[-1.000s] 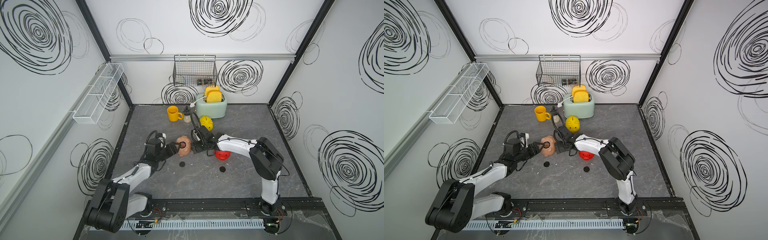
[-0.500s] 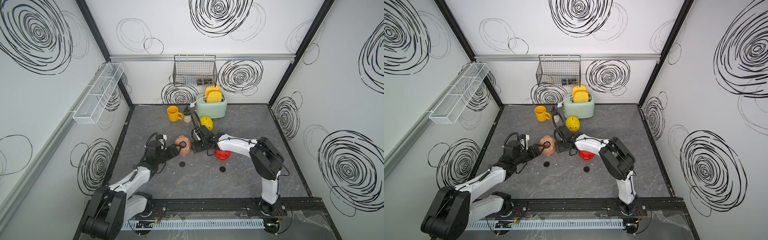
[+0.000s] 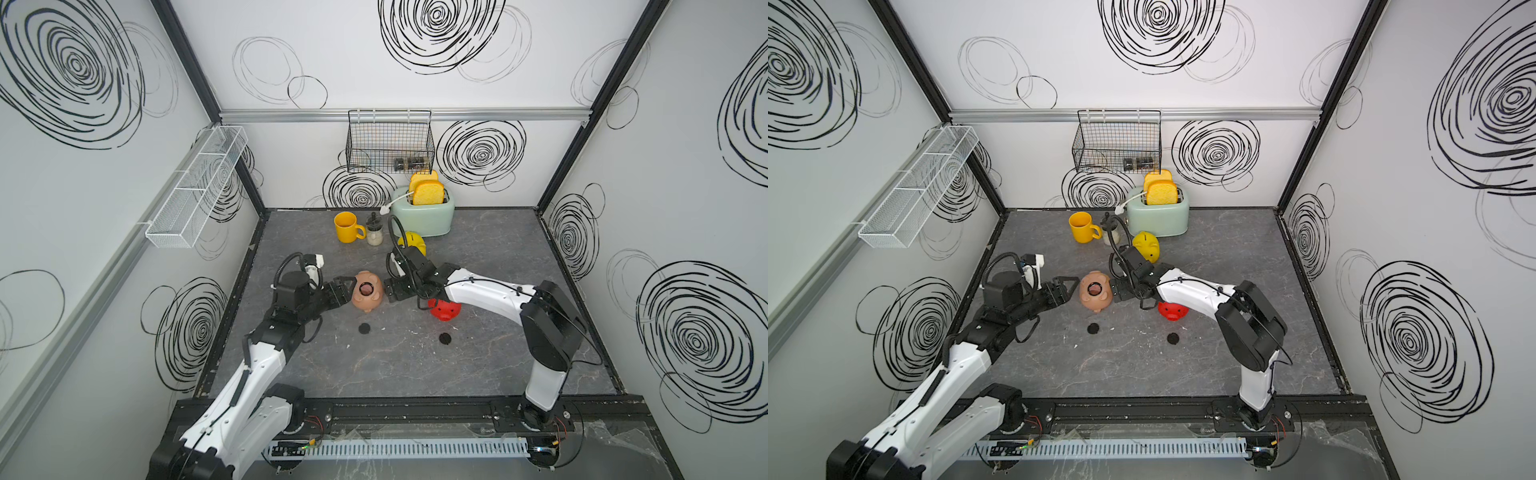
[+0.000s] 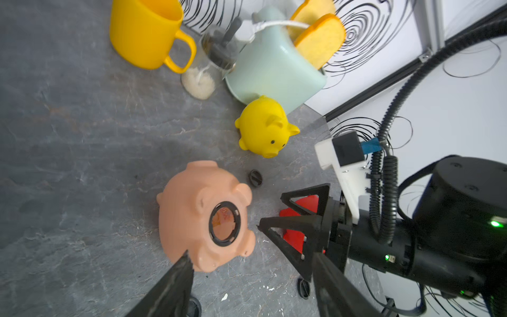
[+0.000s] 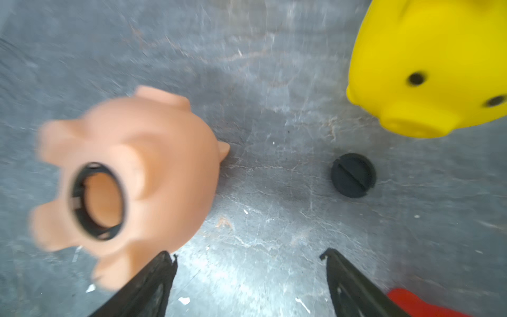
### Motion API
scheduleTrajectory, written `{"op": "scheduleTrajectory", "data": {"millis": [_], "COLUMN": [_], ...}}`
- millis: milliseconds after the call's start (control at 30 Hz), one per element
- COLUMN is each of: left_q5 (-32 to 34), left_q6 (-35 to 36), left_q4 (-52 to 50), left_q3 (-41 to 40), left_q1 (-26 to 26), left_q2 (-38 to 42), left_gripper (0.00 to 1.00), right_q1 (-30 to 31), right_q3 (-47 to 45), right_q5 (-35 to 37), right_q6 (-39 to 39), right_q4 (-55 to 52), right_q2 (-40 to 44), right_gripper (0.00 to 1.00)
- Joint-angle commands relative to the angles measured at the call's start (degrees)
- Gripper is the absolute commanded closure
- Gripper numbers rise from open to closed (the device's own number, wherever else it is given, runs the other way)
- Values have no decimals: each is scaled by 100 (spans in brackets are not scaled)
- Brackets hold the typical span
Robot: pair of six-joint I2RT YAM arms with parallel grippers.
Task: Close piggy banks
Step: Adjust the piggy bank at the center of the board, then move the knob to the center of the board.
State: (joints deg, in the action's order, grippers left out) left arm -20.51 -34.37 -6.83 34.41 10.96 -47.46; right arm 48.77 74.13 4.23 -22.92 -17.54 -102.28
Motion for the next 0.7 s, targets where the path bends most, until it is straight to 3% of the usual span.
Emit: {"op": "scheduleTrajectory", "data": {"millis": [0,200,367,467,667], "left_q5": [85,394,1092,1282,1426], "left_q6": [808,1273,1146,1080,1022], "left_q4": [-890,-1514,-1236,-1219,-1188], "left_q3": [403,544,220,168,130], "left_q1": [-6,16,180,115,-121], "left_q2": [491,1459,2526,2795,3054], "left_gripper": [26,25,9,1,4], "right_q1": [170,738,1192,1436,1894], "right_q3": [-25,-462,-1093,-1124,-387], "right_q5": [217,416,-87,-432,-723], "right_q6": [38,298,356,259,167], "right_q4": [-170,-189,286,418,186], "right_q2": [551,1313,1692,1505,371], "right_gripper": [12,13,13,14,19]}}
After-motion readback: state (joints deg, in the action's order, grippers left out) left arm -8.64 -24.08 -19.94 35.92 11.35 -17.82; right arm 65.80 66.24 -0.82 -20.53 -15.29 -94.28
